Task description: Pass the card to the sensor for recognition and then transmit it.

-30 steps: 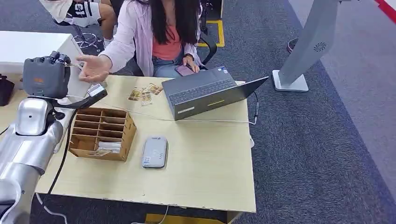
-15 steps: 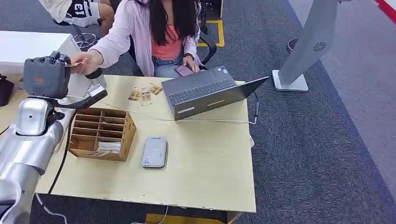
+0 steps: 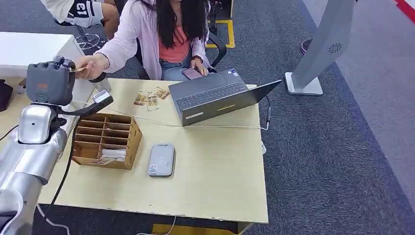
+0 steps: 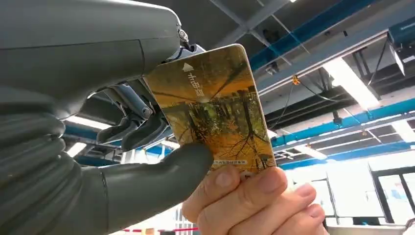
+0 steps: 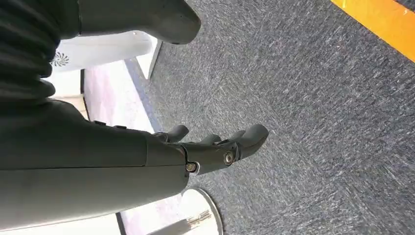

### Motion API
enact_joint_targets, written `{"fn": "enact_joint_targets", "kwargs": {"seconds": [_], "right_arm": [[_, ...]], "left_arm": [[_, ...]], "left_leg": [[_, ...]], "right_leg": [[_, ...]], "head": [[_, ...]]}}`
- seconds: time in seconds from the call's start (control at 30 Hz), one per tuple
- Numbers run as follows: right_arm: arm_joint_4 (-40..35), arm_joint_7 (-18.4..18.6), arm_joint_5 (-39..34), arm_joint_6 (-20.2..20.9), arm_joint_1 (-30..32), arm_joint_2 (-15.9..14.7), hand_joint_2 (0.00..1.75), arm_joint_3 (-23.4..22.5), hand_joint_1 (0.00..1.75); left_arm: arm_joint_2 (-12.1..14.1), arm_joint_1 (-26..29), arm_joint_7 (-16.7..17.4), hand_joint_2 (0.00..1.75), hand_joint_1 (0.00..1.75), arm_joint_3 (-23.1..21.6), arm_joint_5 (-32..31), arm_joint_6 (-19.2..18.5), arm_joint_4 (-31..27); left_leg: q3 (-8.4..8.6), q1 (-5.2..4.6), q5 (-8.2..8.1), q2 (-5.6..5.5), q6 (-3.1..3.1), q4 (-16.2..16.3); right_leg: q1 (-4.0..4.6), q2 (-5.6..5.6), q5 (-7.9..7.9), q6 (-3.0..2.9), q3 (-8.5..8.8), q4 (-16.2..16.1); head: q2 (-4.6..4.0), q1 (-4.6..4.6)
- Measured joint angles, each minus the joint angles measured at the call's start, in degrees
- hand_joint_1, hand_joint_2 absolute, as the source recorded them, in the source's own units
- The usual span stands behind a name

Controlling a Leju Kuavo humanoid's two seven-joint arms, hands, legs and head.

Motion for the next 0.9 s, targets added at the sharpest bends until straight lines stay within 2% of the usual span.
{"fn": "enact_joint_targets", "kwargs": {"seconds": [0.13, 0.17, 0.23, 0.27, 0.4, 0.7, 0.9], "right_arm": [[0.0, 0.02, 0.28, 0.0, -0.01, -0.02, 1.75, -0.09, 0.0], [0.0, 0.13, 0.33, 0.0, -0.01, -0.04, 1.75, -0.13, 0.0], [0.0, 0.76, 0.33, 0.02, 0.04, -0.11, 1.75, -0.41, 0.0], [0.0, 0.9, 0.33, 0.07, 0.07, -0.18, 1.75, -0.55, 0.0], [0.0, 1.09, 0.46, 0.07, -0.01, -0.35, 1.75, -1.03, 0.0], [0.0, 1.4, 0.77, 0.0, 0.26, -0.42, 1.75, -1.9, 0.0], [0.0, 1.82, 1.31, -0.02, 0.29, -0.44, 1.75, -3.08, 0.0]], "left_arm": [[0.0, 0.7, -0.17, 1.75, 0.0, 0.22, 0.37, 0.07, -0.11], [-0.04, 1.19, -1.49, 1.75, 0.0, 0.46, 1.49, 0.07, -0.42], [-1.03, 3.98, -6.66, 1.75, 0.0, 1.37, 6.85, -0.02, -3.68], [-1.6, 5.66, -7.41, 1.75, 0.0, 1.46, 8.27, -0.15, -5.74], [-3.37, 10.63, -6.73, 1.75, 0.0, 1.46, 8.5, -0.88, -11.87], [-3.98, 13.47, -6.58, 1.75, 0.0, 1.46, 9.81, -2.12, -17.64], [-5.2, 18.66, -6.08, 1.75, 0.0, 1.25, 10.84, -3.67, -25.02]], "left_leg": [[0.0, 0.0, 0.0, -0.04, 0.0, 0.0], [0.0, 0.0, 0.0, -0.04, 0.0, 0.0], [0.03, -0.02, 0.0, -0.03, 0.0, 0.0], [0.01, -0.02, 0.0, -0.09, 0.0, 0.0], [-0.01, -0.03, 0.0, -0.02, 0.01, 0.01], [0.0, -0.02, 0.05, -0.08, 0.06, 0.03], [-0.01, -0.03, 0.05, -0.07, 0.07, 0.03]], "right_leg": [[0.0, -0.02, 0.0, 0.0, 0.0, 0.0], [0.0, -0.02, 0.0, 0.0, 0.0, -0.01], [-0.02, -0.02, 0.0, 0.0, 0.01, -0.01], [-0.03, -0.09, -0.01, 0.01, 0.02, -0.01], [-0.02, -0.02, 0.01, 0.03, 0.04, -0.02], [-0.02, -0.06, 0.06, 0.07, 0.03, -0.01], [-0.02, -0.04, 0.06, 0.07, 0.01, -0.03]], "head": [[0.0, 0.02], [0.0, 0.02], [0.0, -0.09], [0.0, -0.13], [0.0, 0.07], [0.0, 0.07], [0.0, 0.07]]}}
